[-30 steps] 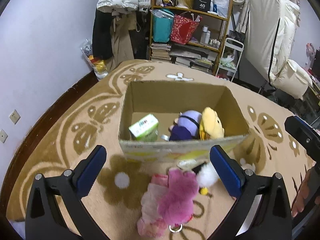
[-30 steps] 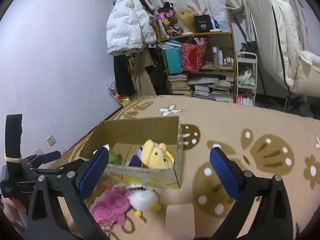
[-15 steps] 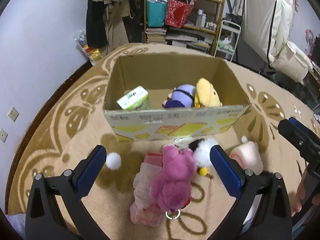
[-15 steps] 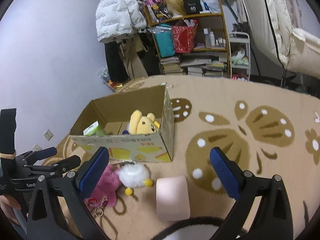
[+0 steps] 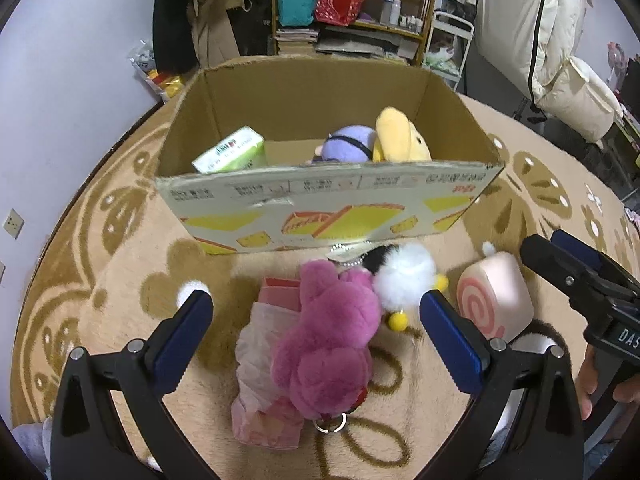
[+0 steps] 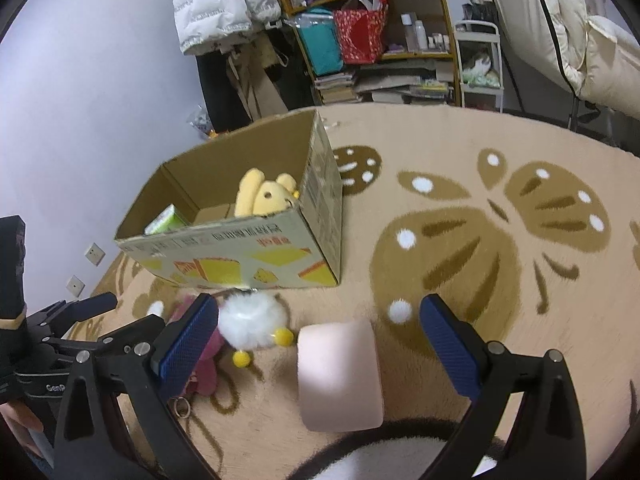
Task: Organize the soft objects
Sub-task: 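Move both tools back toward the pink bunny and pink roll cushion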
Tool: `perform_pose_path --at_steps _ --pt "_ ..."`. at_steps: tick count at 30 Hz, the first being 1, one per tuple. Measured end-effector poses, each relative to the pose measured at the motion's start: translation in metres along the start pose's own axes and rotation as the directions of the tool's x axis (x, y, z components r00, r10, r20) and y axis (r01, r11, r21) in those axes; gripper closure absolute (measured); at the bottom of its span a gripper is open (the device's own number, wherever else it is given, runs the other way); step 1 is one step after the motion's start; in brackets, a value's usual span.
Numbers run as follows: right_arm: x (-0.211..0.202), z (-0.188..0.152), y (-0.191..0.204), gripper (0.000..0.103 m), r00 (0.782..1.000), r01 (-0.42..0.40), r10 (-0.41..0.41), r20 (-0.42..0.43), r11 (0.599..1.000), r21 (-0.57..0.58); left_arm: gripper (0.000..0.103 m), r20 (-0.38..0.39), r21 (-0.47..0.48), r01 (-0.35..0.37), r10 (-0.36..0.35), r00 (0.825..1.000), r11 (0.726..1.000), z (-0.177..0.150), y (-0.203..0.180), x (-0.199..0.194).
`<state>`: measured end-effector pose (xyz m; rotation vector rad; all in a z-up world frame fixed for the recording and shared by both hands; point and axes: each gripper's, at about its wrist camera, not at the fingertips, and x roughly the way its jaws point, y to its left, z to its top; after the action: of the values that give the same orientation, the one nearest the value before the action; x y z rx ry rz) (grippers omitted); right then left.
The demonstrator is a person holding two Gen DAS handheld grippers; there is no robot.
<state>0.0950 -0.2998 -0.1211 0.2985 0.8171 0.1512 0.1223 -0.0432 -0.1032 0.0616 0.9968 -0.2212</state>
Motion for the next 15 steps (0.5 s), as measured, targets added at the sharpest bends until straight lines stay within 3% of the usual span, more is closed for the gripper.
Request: perform_pose_path --at_steps 15 --pt "0.037 -0.012 -0.009 0.0 0.994 0.028 -0.026 -0.11 0.999 0.016 0.001 -0.073 0.042 0.003 0.0 0.997 0.999 -0.007 -0.014 0.027"
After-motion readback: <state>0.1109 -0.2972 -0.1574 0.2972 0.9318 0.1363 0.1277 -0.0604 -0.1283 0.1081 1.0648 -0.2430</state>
